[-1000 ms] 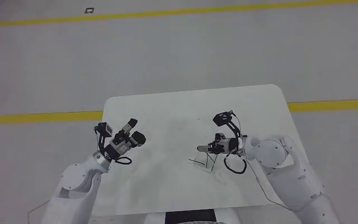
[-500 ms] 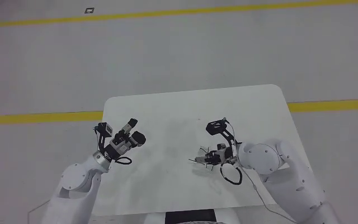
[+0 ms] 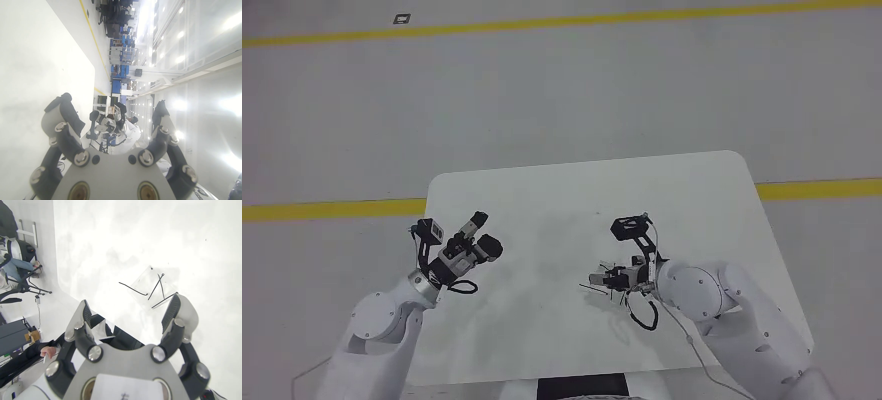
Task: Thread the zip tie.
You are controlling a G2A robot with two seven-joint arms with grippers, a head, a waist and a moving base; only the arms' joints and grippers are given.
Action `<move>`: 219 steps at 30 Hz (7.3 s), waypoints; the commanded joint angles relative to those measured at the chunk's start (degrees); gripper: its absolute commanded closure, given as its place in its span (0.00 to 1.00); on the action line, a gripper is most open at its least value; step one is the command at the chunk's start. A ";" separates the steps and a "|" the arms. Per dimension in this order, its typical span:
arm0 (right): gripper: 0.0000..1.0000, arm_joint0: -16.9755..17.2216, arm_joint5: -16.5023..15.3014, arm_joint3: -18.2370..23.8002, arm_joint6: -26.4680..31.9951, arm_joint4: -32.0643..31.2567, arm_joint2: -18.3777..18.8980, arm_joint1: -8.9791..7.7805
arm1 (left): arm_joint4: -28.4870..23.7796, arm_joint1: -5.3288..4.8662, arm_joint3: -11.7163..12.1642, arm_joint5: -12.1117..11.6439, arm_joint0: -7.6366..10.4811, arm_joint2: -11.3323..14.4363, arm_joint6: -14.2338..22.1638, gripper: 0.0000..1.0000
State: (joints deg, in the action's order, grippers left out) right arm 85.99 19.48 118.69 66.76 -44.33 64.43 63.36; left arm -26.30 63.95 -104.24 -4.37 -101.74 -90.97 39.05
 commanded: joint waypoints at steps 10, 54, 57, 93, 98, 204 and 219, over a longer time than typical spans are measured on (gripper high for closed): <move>0.00 0.66 0.00 -0.30 -2.10 -0.97 -0.61 0.08 | 0.00 0.00 0.00 0.00 0.00 0.00 0.00 0.00; 0.00 10.93 0.00 -2.28 -0.72 -22.53 0.38 12.80 | 0.00 0.00 0.00 0.00 0.00 0.00 0.00 0.00; 0.00 11.24 0.00 -3.07 -0.80 -23.81 1.21 14.12 | 0.00 0.00 0.00 0.00 0.00 0.00 0.00 0.00; 0.00 6.95 0.00 -8.06 1.63 -24.05 -0.40 16.11 | 0.00 0.00 0.00 0.00 0.00 0.00 0.00 0.00; 0.00 7.19 0.00 -8.31 -0.42 -22.57 -0.86 16.19 | 0.00 0.00 0.00 0.00 0.00 0.00 0.00 0.00; 0.79 8.95 0.00 -15.22 -2.90 -39.02 3.25 25.61 | 0.00 0.00 0.00 0.00 0.00 0.00 0.00 0.00; 1.00 10.04 0.00 -12.95 -2.44 -39.20 4.29 26.10 | 0.00 0.00 0.00 0.00 0.00 0.00 0.00 0.00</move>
State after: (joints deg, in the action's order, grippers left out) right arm 95.95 19.48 105.59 64.37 -83.66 68.66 89.44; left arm -26.30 63.95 -104.24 -4.37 -101.74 -90.97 39.05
